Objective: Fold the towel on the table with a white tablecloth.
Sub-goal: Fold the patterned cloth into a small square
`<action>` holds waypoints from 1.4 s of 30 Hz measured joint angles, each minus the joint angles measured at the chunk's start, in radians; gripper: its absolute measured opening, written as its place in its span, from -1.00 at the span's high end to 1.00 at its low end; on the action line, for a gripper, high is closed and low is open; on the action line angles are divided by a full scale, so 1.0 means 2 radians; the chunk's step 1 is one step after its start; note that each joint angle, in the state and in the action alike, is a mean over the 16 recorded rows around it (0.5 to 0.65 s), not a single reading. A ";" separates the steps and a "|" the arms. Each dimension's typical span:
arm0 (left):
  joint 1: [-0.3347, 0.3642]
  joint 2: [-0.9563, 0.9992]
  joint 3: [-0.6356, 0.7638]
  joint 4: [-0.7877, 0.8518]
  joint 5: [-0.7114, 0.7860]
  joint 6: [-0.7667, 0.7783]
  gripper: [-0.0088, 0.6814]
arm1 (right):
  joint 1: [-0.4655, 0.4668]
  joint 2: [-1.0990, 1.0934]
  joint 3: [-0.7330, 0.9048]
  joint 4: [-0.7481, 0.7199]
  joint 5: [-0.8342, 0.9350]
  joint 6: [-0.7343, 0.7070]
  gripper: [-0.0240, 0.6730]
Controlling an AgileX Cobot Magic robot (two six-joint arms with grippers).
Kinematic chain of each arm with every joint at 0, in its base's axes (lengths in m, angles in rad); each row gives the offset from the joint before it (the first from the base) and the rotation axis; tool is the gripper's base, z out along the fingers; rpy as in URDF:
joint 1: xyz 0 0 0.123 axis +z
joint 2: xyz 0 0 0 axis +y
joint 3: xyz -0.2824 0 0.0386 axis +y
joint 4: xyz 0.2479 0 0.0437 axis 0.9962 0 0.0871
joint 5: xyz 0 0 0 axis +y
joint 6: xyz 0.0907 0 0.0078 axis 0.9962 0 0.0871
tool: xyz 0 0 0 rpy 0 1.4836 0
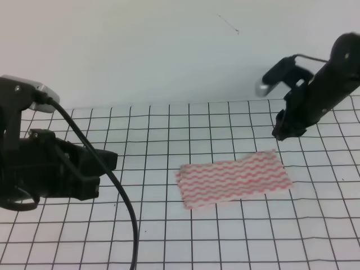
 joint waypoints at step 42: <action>0.000 -0.057 0.000 0.019 0.025 -0.011 0.98 | -0.024 -0.138 0.368 0.404 -0.226 0.061 0.30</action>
